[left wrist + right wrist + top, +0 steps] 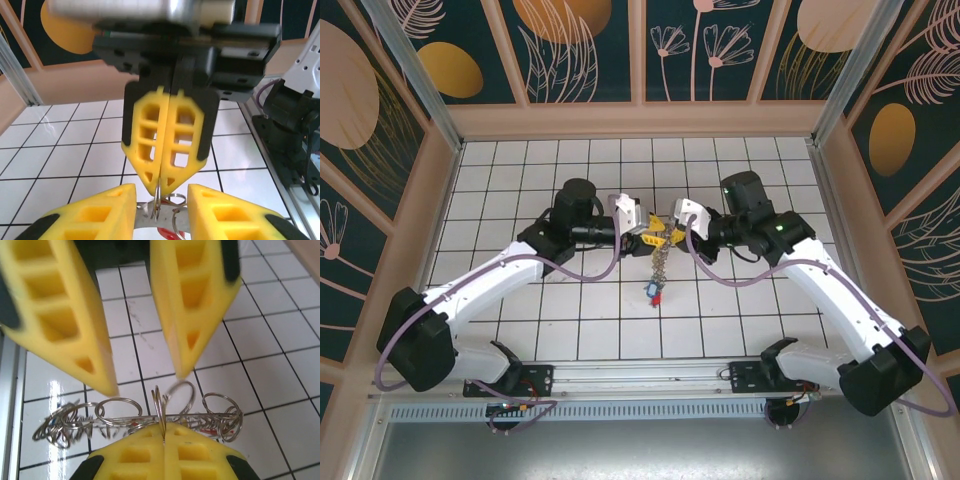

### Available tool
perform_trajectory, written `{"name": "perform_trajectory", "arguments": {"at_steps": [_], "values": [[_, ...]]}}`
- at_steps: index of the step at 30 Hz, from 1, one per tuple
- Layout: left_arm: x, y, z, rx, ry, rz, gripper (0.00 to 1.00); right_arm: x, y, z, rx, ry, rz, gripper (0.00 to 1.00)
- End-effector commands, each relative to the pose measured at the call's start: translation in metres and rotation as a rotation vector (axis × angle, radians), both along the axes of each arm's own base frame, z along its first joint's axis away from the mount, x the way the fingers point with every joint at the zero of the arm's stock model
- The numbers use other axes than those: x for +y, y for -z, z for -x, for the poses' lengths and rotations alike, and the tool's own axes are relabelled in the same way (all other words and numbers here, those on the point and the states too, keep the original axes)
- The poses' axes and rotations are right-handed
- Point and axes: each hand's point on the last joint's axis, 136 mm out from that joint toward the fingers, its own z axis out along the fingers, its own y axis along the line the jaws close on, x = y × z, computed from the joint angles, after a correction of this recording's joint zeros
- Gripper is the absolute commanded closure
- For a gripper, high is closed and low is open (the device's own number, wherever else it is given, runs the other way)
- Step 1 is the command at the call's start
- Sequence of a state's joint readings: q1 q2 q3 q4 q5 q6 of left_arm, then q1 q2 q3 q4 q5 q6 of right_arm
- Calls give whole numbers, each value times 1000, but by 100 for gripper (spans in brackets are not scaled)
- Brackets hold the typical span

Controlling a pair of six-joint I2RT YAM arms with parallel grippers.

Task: Put the keys on the keyring

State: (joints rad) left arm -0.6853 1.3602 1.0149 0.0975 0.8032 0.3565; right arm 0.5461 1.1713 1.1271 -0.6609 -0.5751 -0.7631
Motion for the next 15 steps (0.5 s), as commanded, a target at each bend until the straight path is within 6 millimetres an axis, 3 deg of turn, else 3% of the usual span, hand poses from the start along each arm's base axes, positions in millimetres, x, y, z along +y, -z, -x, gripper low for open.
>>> {"name": "perform_trajectory", "arguments": {"at_steps": [1,15], "values": [[10,-8,3,-28,10,-50,66,4,-14,-3,-73,-8,17,100],[6,16,5,-10,83,-141,66,15,-14,-1,-85,-28,2,100]]}}
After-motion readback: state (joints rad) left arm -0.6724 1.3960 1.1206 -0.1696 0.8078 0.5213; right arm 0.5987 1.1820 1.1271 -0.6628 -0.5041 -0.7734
